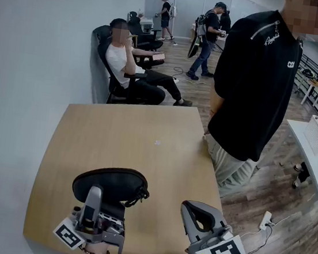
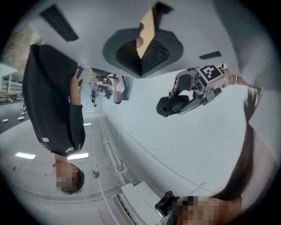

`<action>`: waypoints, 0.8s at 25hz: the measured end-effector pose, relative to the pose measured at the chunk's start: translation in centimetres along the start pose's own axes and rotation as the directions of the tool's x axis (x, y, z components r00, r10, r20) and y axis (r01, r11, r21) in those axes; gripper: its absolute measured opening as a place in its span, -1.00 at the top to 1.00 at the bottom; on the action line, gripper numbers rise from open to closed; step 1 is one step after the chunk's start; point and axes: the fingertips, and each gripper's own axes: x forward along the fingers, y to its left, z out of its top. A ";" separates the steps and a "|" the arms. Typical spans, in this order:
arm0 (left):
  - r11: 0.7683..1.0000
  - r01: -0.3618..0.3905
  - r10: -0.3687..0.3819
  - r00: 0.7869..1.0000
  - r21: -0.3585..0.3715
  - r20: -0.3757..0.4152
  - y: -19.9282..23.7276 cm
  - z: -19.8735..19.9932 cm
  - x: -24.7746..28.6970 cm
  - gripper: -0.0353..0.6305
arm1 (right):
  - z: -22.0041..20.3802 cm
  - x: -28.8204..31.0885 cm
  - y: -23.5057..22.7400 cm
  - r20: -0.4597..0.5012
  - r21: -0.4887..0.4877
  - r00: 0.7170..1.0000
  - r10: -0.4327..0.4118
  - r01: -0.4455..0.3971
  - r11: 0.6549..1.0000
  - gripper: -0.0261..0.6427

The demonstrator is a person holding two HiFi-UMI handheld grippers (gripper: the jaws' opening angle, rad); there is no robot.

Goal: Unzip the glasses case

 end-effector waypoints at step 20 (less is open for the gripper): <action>1.000 -0.010 0.010 1.000 -0.018 0.005 -0.4 -1.3 0.2 0.15 | 0.0 -0.8 0.2 0.002 0.022 1.000 0.003 -0.003 1.000 0.88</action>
